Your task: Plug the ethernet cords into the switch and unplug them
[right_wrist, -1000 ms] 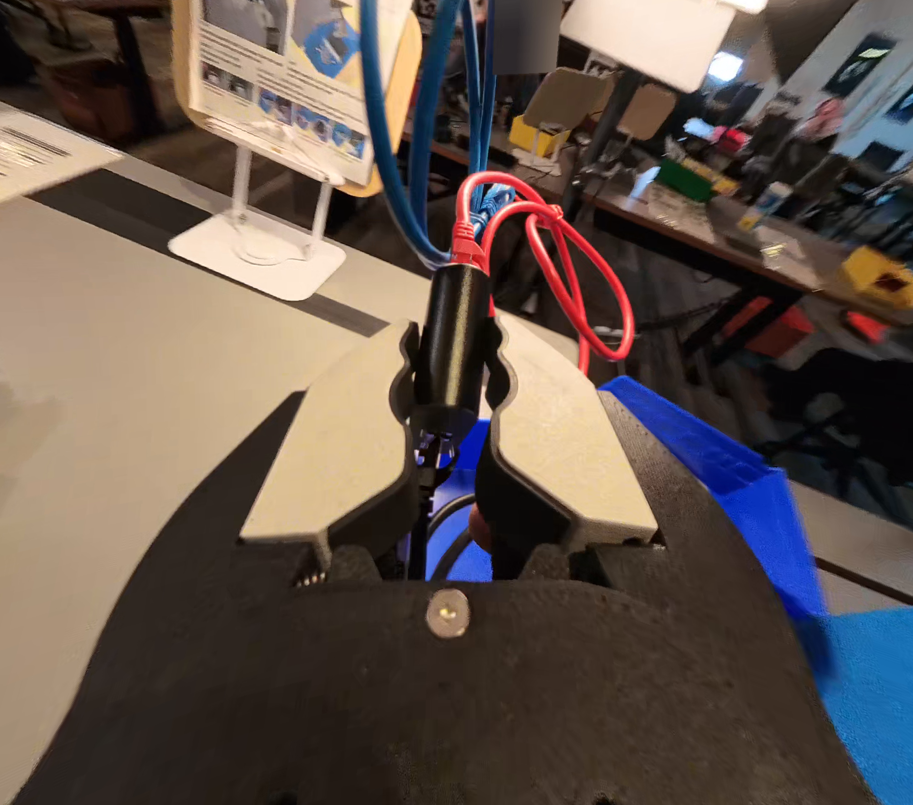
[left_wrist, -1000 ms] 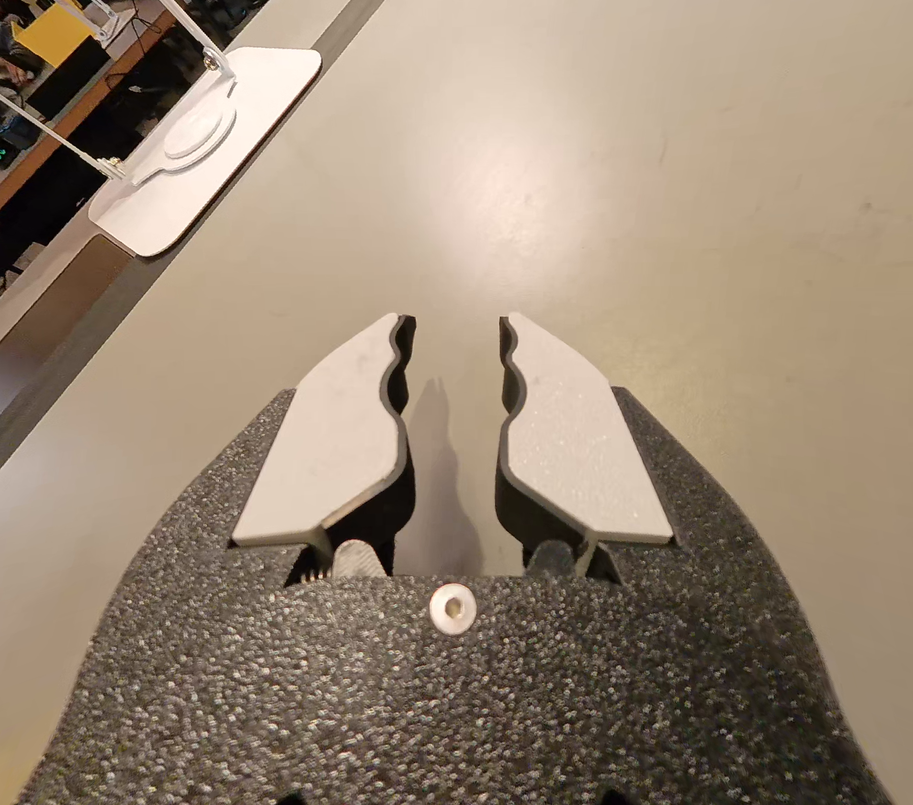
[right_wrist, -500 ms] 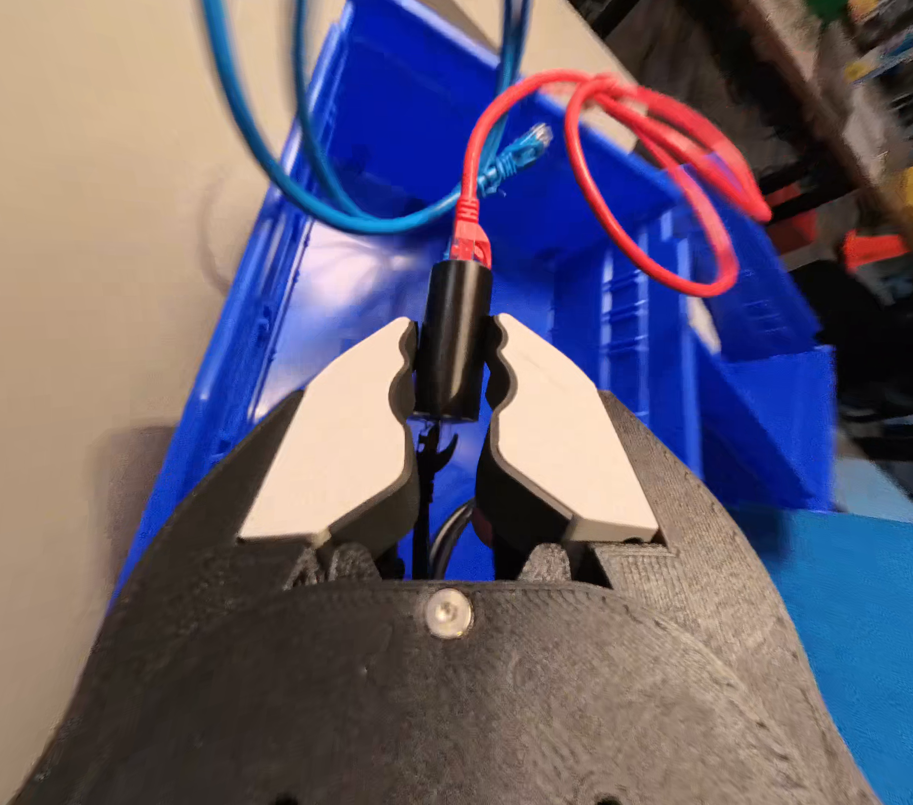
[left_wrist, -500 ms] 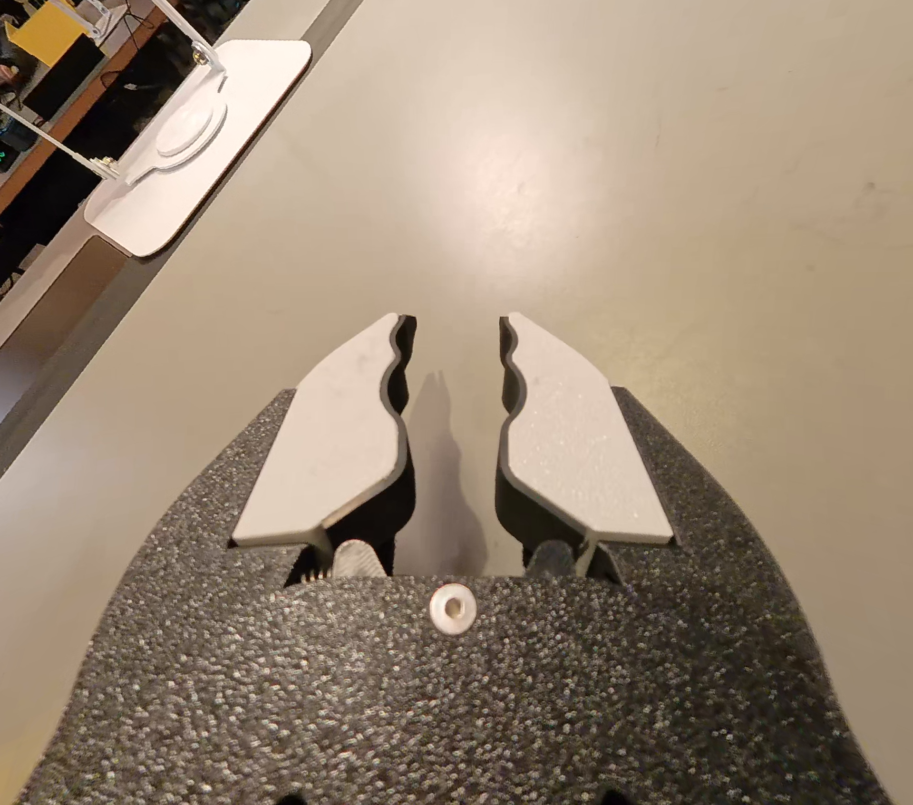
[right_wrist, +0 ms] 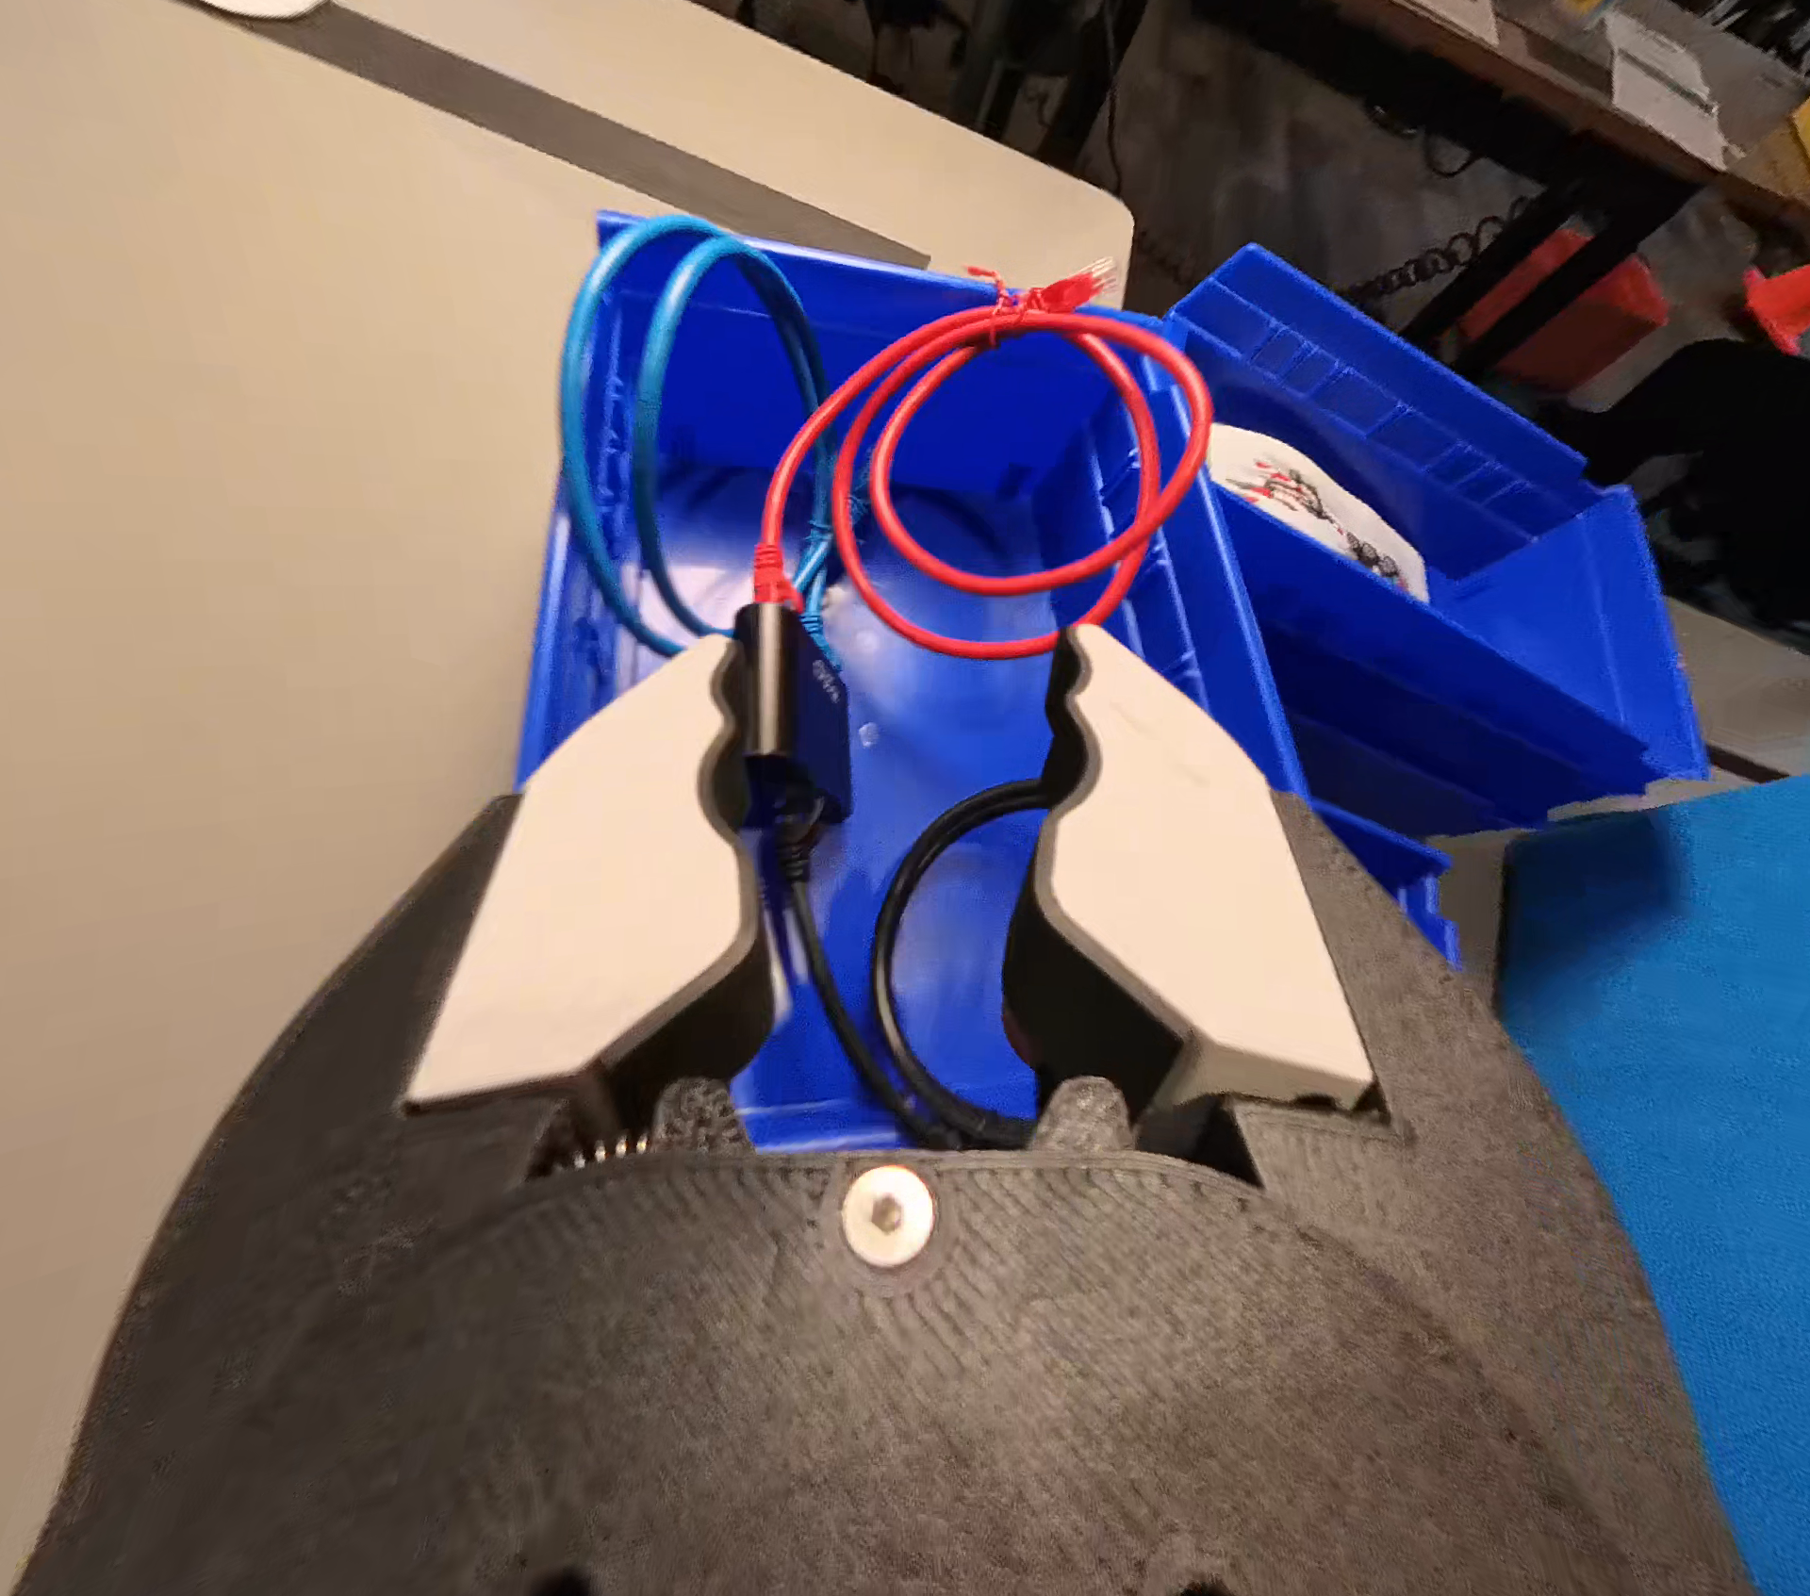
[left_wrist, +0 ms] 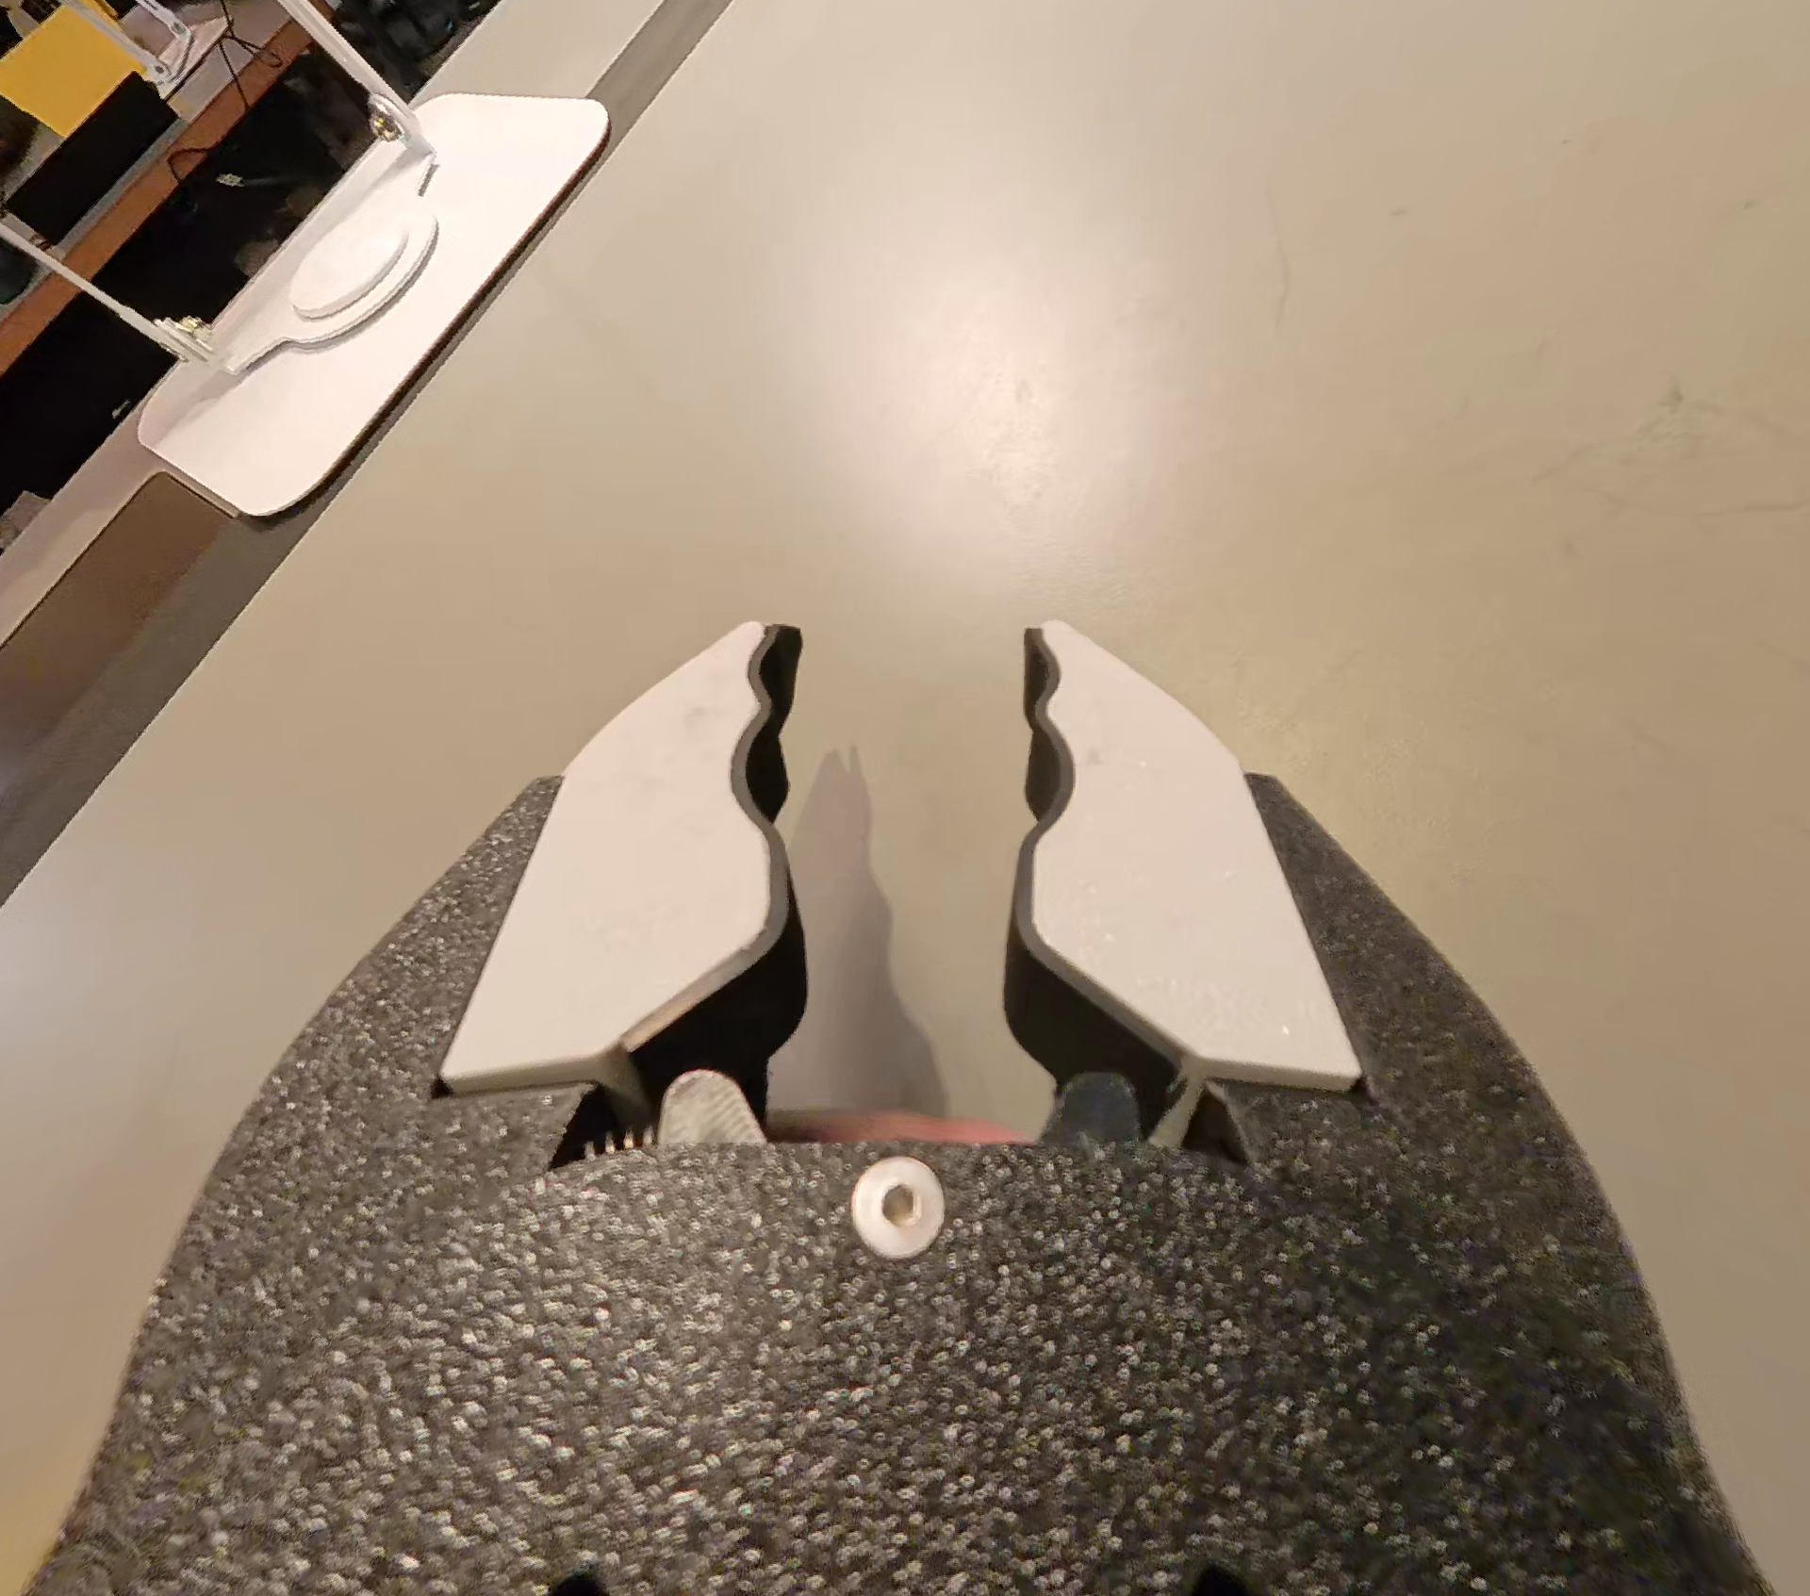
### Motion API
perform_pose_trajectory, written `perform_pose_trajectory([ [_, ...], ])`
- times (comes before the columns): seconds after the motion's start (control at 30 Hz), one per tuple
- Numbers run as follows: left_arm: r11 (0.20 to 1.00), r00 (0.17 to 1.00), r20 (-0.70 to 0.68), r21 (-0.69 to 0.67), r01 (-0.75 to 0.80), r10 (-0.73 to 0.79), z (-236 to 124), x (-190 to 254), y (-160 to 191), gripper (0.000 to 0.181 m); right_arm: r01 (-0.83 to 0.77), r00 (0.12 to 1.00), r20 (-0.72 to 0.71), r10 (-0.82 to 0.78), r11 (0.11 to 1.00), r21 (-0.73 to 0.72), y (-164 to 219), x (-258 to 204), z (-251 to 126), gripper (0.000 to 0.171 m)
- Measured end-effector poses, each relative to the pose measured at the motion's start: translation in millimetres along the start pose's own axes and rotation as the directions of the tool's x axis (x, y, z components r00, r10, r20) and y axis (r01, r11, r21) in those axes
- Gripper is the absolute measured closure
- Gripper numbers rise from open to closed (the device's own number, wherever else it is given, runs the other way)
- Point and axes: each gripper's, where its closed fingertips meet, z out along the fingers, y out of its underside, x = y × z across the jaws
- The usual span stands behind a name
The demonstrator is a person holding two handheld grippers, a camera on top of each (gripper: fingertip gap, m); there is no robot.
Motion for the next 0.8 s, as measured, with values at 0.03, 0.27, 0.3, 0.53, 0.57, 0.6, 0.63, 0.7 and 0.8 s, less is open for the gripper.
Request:
perform_pose_trajectory([
  [0.03, 1.0, 1.0, -0.001, 0.006, 0.004, -0.004, -0.6, -0.4, -0.7, 0.133, -0.027, 1.0, 0.013, 0.027, 1.0, 0.012, 1.6, -5.7, -8.2, 0.106],
  [0.27, 0.992, 0.993, -0.032, 0.057, 0.116, -0.114, -10.2, -2.7, -6.2, 0.105, -0.049, 0.994, 0.098, 0.049, 0.999, -0.007, 48.9, -69.6, -30.1, 0.092],
  [0.3, 0.986, 0.988, -0.034, 0.069, 0.154, -0.152, -14.6, -3.0, -6.9, 0.105, -0.04, 0.996, 0.083, 0.041, 0.999, -0.014, 55.4, -73.3, -29.1, 0.092],
  [0.53, 0.949, 0.946, 0.134, 0.155, 0.275, -0.296, -79.3, -5.8, 15.1, 0.11, -0.01, 0.999, 0.033, 0.011, 1.0, -0.02, 76.6, -83.6, -17.0, 0.094],
  [0.57, 0.941, 0.933, 0.173, 0.186, 0.284, -0.316, -94.5, -4.7, 18.2, 0.113, 0.004, 1.0, 0.025, -0.003, 1.0, -0.023, 78.9, -84.1, -15.3, 0.095],
  [0.6, 0.931, 0.917, 0.214, 0.224, 0.289, -0.336, -110.9, -3.5, 20.7, 0.114, 0.015, 1.0, 0.023, -0.015, 1.0, -0.021, 80.7, -85.4, -13.7, 0.095],
  [0.63, 0.921, 0.9, 0.253, 0.258, 0.29, -0.354, -127.5, -1.3, 23.6, 0.115, 0.021, 0.999, 0.026, -0.021, 1.0, -0.017, 81.8, -87.6, -12.1, 0.095],
  [0.7, 0.904, 0.855, 0.338, 0.31, 0.294, -0.394, -160.6, 1.5, 32.8, 0.117, 0.025, 0.999, 0.043, -0.024, 1.0, -0.009, 83.4, -92.9, -8.2, 0.095],
  [0.8, 0.873, 0.764, 0.442, 0.357, 0.331, -0.47, -206.4, 2.6, 53.6, 0.117, 0.041, 0.998, 0.053, -0.04, 0.999, -0.007, 85.5, -98.4, -3.4, 0.094],
])
